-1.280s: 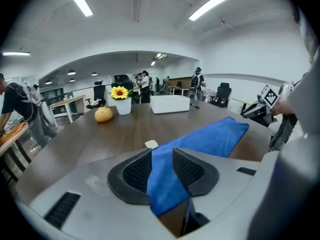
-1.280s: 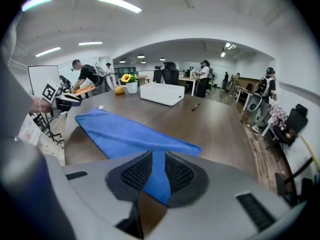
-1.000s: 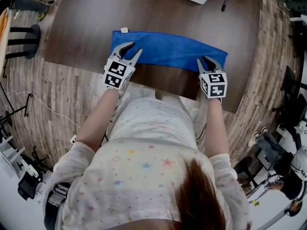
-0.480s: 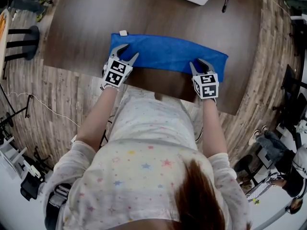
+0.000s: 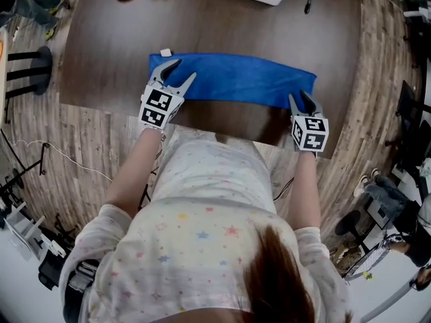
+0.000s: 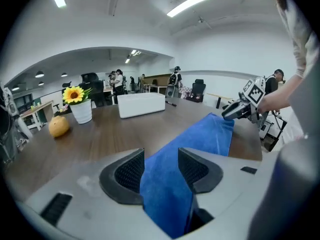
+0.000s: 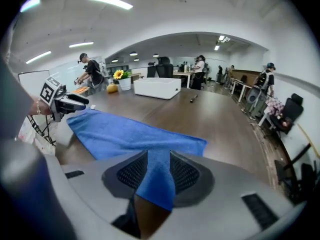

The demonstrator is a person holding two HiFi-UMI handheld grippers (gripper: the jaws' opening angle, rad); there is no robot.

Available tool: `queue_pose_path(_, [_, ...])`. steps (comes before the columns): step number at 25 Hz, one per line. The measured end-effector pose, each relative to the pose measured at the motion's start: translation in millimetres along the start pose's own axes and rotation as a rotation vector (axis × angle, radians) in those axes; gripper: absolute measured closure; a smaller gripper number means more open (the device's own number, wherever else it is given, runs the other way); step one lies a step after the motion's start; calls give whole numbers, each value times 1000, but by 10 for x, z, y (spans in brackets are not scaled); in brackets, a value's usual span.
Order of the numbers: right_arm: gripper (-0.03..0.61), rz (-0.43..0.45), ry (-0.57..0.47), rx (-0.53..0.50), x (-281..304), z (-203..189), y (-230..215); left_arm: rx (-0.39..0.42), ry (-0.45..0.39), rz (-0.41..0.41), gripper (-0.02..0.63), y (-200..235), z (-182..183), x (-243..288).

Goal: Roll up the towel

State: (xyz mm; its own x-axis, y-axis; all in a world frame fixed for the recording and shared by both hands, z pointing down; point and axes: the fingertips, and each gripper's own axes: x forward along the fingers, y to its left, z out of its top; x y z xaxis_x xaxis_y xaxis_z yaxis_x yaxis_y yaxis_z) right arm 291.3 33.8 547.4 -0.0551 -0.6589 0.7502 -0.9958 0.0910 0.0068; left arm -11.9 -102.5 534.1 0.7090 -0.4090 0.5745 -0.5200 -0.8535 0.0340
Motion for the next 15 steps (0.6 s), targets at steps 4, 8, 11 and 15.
queue_pose_path(4, [435, -80, 13, 74, -124, -178, -331, 65, -43, -76, 425, -194, 345, 144])
queue_pose_path(8, [420, -98, 24, 111, -179, -251, -443, 109, -59, -146, 425, -384, 583, 373])
queue_pose_path(11, [420, -110, 15, 145, -242, -319, -448, 153, -61, -207, 425, -569, 730, 557])
queue_pose_path(15, [420, -115, 8, 175, -211, -356, -511, 202, -39, -261, 425, -749, 764, 729])
